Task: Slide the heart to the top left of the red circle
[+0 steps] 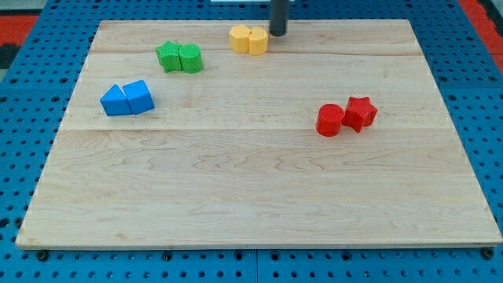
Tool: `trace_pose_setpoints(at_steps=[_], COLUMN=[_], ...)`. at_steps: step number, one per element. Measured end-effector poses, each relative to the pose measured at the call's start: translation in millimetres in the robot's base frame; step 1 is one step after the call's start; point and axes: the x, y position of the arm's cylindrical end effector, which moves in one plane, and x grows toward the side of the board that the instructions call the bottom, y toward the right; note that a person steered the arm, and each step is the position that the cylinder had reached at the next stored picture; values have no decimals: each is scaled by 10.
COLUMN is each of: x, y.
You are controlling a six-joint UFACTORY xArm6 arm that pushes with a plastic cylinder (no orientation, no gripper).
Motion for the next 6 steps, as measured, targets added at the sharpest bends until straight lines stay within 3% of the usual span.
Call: trace_pose_setpoints(at_steps=[1,2,3,4,5,6], x=[178,542,228,350,1297,1521], y=[-551,-159,-287,226,468,698])
